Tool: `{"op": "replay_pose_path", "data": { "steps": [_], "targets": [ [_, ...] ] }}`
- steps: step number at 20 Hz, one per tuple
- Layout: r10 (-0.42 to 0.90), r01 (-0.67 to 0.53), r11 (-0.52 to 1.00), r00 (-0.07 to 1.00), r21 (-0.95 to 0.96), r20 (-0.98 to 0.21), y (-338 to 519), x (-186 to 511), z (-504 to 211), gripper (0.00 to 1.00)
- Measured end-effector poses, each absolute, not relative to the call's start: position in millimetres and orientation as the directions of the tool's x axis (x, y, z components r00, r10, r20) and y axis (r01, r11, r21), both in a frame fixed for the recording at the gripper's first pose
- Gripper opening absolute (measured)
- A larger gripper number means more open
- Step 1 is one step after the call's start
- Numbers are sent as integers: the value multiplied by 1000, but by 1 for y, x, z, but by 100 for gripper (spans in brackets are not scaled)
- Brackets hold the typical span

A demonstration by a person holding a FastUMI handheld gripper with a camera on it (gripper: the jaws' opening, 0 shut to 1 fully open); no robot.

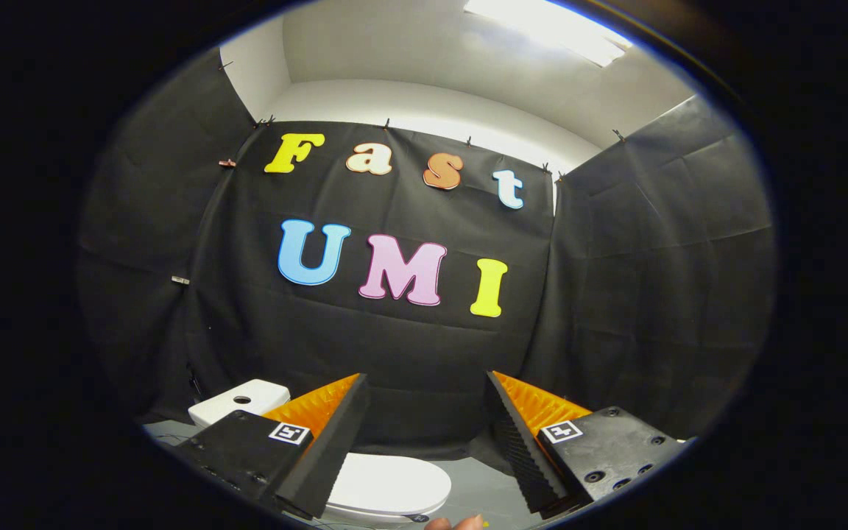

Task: Open the toilet lid.

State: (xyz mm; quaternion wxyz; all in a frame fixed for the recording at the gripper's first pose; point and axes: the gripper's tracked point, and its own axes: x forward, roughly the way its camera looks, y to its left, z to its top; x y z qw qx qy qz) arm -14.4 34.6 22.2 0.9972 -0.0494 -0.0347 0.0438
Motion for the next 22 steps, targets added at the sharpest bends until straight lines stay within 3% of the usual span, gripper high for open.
{"op": "replay_pose_path", "data": {
  "steps": [9,15,22],
  "targets": [
    [108,-98,990,989,-105,97,41,-15,24,98],
    [170,-162,981,982,-103,83,52,-4,1,98],
    [283,-284,959,959,29,12,64,17,-48,98]
  ]
}}
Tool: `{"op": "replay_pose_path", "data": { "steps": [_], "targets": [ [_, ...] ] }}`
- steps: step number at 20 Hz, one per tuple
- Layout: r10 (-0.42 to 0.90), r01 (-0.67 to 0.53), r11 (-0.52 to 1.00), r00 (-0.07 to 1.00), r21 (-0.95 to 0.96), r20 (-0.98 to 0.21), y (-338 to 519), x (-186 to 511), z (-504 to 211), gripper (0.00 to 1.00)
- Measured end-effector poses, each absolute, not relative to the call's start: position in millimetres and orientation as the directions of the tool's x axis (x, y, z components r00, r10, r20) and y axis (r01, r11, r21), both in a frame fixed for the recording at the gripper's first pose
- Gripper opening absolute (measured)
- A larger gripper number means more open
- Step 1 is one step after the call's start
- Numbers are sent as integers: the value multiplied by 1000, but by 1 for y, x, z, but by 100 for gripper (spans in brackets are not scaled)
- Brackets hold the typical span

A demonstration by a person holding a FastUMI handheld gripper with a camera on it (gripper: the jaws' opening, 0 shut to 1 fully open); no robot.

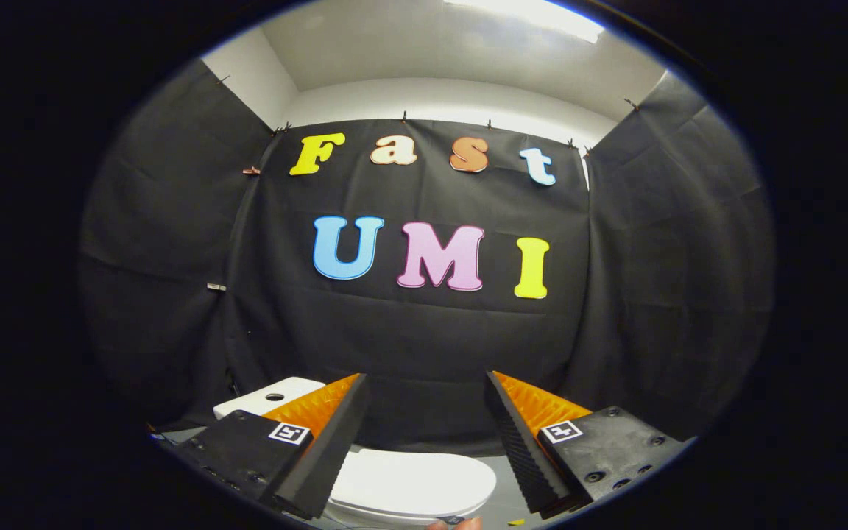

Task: Open the toilet lid.

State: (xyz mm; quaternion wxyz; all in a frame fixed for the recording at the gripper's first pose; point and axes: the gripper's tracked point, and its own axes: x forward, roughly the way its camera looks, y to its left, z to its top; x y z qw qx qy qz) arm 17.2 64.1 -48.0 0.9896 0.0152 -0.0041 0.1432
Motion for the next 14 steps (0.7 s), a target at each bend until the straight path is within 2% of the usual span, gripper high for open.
{"op": "replay_pose_path", "data": {
  "steps": [7,14],
  "targets": [
    [353,-320,908,932,272,-83,45,41,-118,98],
    [382,-227,815,902,533,-199,2,69,-207,98]
  ]
}}
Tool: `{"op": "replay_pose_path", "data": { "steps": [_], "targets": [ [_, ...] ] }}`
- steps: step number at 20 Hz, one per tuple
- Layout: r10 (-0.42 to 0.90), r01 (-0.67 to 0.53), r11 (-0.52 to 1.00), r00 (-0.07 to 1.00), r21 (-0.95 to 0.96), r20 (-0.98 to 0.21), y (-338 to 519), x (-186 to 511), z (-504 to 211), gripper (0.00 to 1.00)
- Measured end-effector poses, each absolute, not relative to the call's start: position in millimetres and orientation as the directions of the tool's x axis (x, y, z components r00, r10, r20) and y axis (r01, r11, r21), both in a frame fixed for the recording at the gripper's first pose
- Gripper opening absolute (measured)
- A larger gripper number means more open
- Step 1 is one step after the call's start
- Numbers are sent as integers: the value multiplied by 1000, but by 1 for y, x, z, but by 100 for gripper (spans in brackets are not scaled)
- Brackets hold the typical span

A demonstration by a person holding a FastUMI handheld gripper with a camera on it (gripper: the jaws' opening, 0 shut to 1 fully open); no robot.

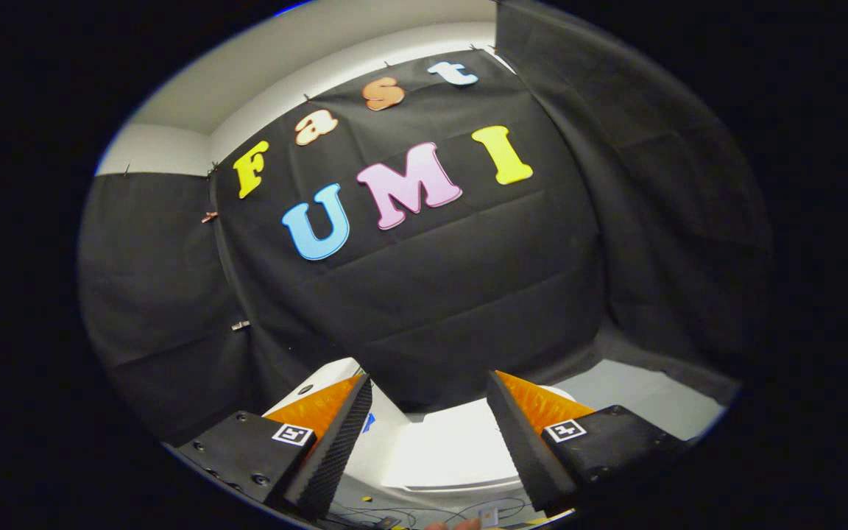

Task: Open the toilet lid.

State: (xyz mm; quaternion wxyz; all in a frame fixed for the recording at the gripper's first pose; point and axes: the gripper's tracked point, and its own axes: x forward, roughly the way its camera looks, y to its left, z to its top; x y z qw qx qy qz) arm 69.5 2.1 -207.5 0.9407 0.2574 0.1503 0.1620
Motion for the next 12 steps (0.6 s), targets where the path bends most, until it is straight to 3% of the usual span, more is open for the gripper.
{"op": "replay_pose_path", "data": {
  "steps": [12],
  "targets": [
    [411,70,689,782,721,-469,-56,70,-426,97]
  ]
}}
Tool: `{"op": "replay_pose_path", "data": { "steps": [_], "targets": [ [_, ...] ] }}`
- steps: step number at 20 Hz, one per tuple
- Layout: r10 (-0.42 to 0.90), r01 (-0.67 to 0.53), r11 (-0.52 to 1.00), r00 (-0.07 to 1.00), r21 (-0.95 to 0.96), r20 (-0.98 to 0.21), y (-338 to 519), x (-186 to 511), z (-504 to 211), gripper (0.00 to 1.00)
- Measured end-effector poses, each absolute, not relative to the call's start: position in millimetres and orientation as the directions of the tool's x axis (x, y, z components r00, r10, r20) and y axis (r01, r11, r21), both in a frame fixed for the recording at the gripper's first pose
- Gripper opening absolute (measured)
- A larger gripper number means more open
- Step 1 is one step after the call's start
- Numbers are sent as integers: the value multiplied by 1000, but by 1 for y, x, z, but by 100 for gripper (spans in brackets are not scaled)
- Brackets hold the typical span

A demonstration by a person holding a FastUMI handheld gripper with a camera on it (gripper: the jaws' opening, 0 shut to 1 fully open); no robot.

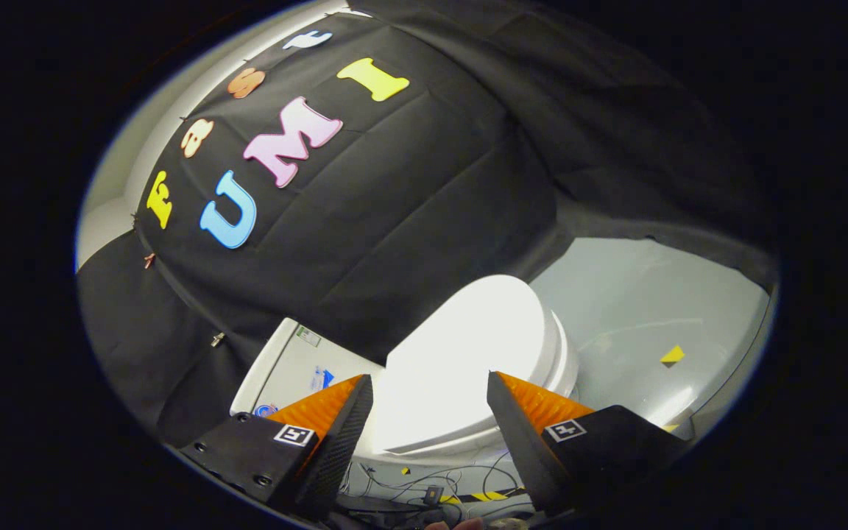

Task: Open the toilet lid.

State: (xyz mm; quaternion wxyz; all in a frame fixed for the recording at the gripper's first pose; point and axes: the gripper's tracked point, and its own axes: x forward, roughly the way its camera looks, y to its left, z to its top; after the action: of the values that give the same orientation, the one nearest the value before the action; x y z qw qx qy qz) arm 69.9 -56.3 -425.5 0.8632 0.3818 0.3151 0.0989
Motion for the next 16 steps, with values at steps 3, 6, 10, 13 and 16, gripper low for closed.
{"op": "replay_pose_path", "data": {
  "steps": [3,6,10,13,16],
  "targets": [
    [425,139,654,746,744,-513,-62,65,-468,97],
    [445,194,626,706,755,-551,-65,63,-506,97],
    [483,266,581,647,769,-590,-67,56,-553,98],
    [515,292,580,592,760,-620,-63,53,-579,96],
    [539,312,562,565,766,-625,-57,59,-592,93]
  ]
}}
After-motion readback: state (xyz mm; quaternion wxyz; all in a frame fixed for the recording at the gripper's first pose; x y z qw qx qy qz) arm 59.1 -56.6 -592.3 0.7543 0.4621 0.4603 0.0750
